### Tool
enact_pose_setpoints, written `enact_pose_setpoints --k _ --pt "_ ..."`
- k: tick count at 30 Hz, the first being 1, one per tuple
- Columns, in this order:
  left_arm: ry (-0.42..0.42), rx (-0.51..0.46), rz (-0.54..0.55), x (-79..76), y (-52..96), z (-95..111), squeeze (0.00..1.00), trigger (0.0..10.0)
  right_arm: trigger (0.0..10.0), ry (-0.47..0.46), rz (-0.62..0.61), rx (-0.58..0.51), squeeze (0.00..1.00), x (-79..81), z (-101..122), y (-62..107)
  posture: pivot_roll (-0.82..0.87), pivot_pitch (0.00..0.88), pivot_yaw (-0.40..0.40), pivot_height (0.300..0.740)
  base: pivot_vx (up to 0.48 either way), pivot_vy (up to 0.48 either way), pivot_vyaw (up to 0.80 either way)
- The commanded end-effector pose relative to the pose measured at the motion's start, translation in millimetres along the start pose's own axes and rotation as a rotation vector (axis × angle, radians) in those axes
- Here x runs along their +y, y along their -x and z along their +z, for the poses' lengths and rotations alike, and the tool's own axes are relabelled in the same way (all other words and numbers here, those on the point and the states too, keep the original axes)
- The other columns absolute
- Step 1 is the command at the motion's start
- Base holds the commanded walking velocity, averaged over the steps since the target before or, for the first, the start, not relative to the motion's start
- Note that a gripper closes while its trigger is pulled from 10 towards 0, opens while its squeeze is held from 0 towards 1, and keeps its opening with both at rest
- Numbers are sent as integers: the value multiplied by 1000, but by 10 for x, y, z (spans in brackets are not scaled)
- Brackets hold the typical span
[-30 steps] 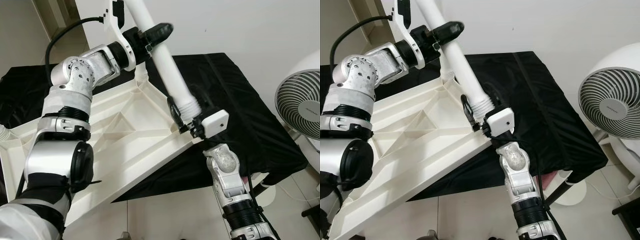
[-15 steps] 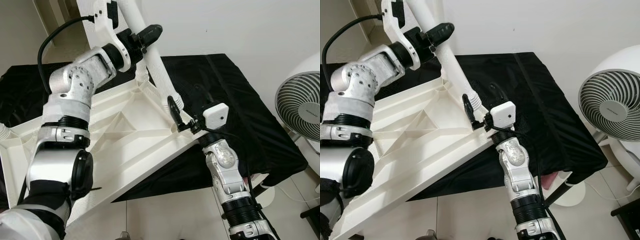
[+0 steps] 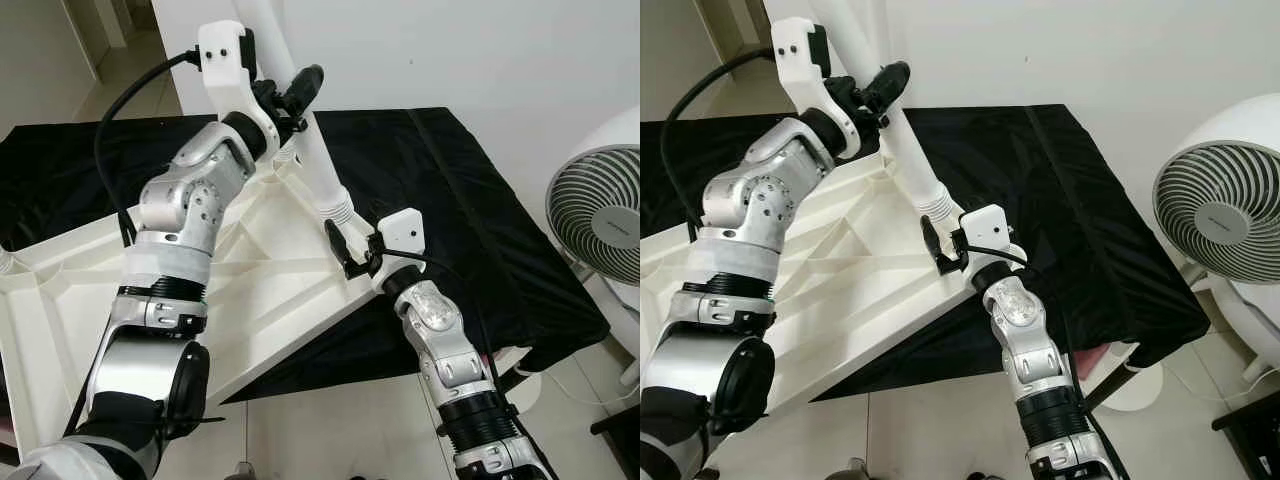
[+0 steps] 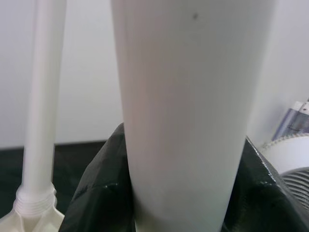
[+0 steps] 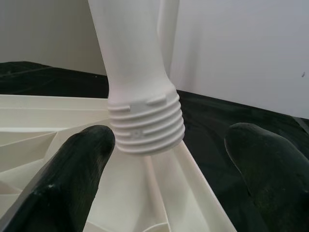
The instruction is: Building children table
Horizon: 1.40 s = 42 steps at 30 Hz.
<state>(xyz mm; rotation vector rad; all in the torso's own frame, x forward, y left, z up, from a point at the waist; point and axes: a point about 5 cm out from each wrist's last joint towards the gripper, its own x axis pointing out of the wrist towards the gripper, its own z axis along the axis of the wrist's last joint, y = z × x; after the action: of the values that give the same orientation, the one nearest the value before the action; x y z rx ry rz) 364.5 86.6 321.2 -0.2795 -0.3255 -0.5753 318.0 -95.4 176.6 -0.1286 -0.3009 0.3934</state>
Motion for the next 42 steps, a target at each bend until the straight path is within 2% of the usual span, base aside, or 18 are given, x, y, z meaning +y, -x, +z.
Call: enact_pose_setpoints --k 1,4,6,8,12,19,23,25,36,39,42 --pt "-75 -66 17 -130 11 67 0 10000 10000 13 -19 -2 0 -26 55 -39 111 60 -23 740 0 0 0" --pt "-94 -80 28 -182 20 54 0 10000 10000 22 -32 -7 0 -40 86 -54 113 58 -24 740 0 0 0" --pt "-144 -89 17 -318 42 -2 0 10000 10000 20 -70 -28 0 -89 158 -106 116 56 -26 740 0 0 0" --pt "-144 -89 17 -318 42 -2 0 10000 10000 20 -70 -28 0 -89 158 -106 116 56 -26 740 0 0 0" --pt "-195 -98 -2 -463 72 -74 0 10000 10000 20 -86 -23 0 -119 243 -192 121 55 -31 740 0 0 0" --pt "-208 -89 -12 -572 90 -165 0 10000 10000 26 -81 -24 0 -118 302 -295 129 53 -44 740 0 0 0" --pt "-217 -93 -10 -618 106 -187 0 10000 10000 35 -38 8 0 -57 289 -372 141 50 -56 740 0 0 0" --pt "-225 -93 -12 -631 110 -192 0 10000 10000 75 -24 16 0 -32 271 -390 146 49 -59 740 0 0 0" --pt "-236 -101 -22 -685 126 -192 0 10000 10000 170 7 38 0 13 223 -444 156 40 -62 740 0 0 0" --pt "-236 -97 -30 -712 128 -204 0 10000 10000 266 -7 18 0 -22 260 -482 156 39 -60 740 0 0 0" --pt "-236 -97 -33 -718 128 -207 0 10000 10000 284 -9 11 0 -30 273 -493 156 39 -60 740 0 0 0"
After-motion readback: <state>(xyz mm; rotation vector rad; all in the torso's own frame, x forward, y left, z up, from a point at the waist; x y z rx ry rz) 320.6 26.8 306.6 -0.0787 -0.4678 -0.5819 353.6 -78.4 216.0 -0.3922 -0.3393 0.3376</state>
